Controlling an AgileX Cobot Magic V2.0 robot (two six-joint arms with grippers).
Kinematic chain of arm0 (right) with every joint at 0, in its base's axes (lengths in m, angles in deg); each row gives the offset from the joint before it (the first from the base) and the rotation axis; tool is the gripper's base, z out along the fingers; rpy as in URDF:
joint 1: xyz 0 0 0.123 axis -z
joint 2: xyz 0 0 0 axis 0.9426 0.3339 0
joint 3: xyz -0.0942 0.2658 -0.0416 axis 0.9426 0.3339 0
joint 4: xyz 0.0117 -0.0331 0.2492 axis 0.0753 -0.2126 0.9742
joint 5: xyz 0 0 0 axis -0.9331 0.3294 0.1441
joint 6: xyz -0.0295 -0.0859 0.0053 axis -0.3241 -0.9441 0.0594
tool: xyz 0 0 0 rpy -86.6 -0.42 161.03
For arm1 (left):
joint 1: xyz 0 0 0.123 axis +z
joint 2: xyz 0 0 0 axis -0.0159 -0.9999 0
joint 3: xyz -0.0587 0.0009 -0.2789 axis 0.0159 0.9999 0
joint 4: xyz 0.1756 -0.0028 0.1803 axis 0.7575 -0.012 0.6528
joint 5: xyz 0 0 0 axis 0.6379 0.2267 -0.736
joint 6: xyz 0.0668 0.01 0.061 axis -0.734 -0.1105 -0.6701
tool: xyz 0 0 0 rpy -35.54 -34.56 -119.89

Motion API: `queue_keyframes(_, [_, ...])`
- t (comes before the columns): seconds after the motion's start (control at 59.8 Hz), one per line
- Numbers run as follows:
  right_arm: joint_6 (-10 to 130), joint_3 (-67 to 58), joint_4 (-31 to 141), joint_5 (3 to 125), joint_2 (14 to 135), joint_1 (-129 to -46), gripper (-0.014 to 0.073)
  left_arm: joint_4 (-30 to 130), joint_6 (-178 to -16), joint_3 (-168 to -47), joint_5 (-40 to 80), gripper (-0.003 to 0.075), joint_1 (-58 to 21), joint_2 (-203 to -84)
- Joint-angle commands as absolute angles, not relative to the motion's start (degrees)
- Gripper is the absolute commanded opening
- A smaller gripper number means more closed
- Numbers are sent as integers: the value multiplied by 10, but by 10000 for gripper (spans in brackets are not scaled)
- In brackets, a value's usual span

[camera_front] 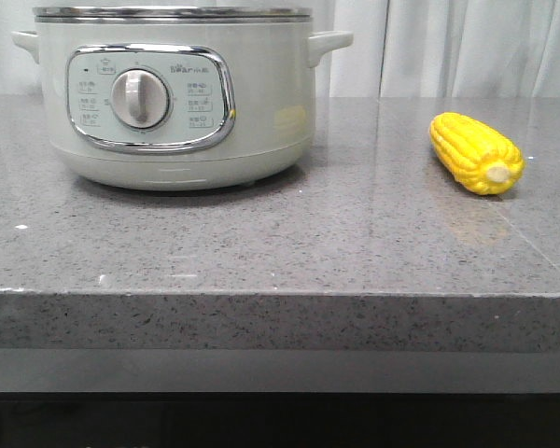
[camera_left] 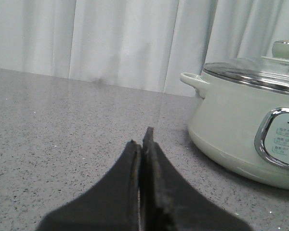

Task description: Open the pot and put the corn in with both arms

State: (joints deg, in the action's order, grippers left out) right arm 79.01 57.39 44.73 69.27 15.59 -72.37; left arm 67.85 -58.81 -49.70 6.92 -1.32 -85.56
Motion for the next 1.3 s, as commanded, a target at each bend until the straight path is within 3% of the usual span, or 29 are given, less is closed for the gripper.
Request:
queue_keyframes(0.0, [788, 568, 446, 739, 144, -721, -66, 674, -586, -490, 23, -20, -13, -848])
queue_keyframes(0.635, [788, 568, 446, 746, 144, -721, -66, 674, -586, -490, 23, -20, -13, -848])
queue_keyframes(0.769, [788, 565, 446, 793, 144, -721, -66, 677, -586, -499, -32, -20, -13, -848])
queue_keyframes(0.919, [788, 507, 446, 787, 144, -721, -66, 691, -586, -576, 11, -20, -13, -853])
queue_keyframes(1.287, [788, 208, 447, 573, 279, -721, -66, 706, -586, -913, 251, -20, -13, -1008])
